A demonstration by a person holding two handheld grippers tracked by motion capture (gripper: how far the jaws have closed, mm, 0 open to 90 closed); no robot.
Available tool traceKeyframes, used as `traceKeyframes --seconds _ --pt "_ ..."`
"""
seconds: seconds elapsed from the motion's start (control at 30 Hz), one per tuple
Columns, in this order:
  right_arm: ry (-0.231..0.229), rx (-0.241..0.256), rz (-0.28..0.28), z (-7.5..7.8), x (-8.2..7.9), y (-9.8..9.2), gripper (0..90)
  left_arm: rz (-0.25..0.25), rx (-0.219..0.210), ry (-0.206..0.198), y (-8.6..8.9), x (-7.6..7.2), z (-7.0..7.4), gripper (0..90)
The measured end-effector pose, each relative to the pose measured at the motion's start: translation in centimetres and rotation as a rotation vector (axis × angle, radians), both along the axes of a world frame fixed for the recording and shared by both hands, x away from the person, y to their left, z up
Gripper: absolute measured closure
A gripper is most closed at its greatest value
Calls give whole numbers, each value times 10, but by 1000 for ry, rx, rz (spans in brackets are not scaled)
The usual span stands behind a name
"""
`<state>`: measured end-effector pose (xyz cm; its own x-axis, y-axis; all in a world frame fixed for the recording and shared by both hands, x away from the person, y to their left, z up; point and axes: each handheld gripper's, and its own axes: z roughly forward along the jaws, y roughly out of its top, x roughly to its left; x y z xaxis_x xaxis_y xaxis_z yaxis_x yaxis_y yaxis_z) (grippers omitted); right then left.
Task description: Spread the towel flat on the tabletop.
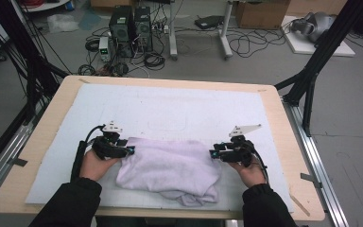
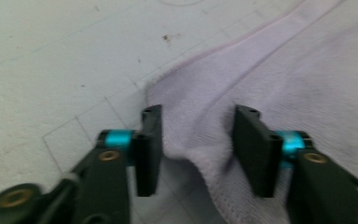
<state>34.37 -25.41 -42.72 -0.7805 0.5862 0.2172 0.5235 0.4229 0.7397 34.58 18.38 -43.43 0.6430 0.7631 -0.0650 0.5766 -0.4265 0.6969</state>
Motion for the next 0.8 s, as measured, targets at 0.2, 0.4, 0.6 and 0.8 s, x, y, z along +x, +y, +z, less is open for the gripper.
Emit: traceKeyframes --seconds 0.2,0.4,0.6,0.8 --pt "53 30 41 -12 11 6 854 -67 -7 8 -6 -1 2 803" --pt "-40 23 -23 16 0 -6 867 -3 -28 -113 -4 -4 17 826" --pt "-106 51 -48 39 -12 -18 866 42 -129 -219 5 -2 46 800" --pt "-80 6 -27 28 -6 -8 588 -20 -85 -111 6 -3 30 575"
